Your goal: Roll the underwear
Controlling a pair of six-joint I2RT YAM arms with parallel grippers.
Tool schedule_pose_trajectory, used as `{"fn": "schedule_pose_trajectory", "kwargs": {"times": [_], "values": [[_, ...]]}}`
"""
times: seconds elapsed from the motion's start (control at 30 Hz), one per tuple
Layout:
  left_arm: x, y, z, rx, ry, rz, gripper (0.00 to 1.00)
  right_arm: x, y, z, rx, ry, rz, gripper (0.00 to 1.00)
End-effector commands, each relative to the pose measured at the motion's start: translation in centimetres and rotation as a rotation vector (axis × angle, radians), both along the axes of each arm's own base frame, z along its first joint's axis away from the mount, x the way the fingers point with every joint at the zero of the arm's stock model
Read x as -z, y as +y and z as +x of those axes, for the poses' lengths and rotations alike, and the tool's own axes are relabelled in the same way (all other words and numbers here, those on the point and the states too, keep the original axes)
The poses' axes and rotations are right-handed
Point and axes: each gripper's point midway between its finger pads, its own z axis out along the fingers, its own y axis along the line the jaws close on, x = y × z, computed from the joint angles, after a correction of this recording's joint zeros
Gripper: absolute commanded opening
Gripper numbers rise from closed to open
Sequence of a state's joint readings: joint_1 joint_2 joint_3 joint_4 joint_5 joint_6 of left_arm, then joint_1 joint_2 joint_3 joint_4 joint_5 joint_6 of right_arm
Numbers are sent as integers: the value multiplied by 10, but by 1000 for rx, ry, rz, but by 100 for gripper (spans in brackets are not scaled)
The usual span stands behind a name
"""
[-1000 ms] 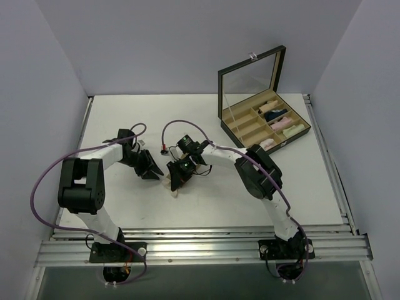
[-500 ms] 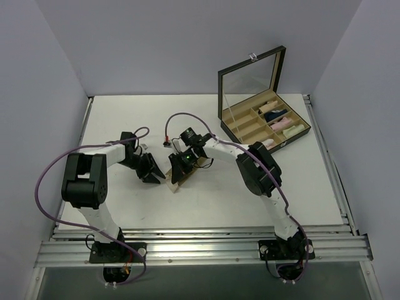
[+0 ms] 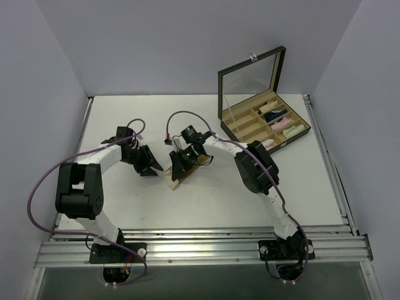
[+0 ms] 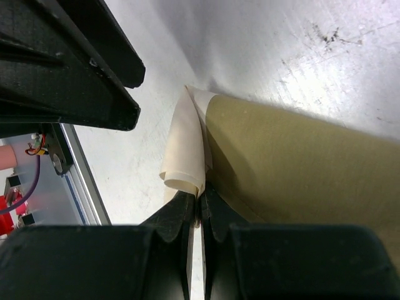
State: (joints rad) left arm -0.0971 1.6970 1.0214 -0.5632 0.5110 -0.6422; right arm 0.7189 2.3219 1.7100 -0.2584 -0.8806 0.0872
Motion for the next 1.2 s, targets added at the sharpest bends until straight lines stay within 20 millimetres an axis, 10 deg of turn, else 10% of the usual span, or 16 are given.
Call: {"fn": "schedule_pose_trajectory", "kwargs": {"times": [0.0, 1.17], "values": [[-12, -6, 12, 27, -95, -40, 46, -5, 1, 3, 8, 27, 5, 0], [16, -14, 25, 22, -43, 25, 44, -8, -8, 34, 105, -67, -49, 15]]}}
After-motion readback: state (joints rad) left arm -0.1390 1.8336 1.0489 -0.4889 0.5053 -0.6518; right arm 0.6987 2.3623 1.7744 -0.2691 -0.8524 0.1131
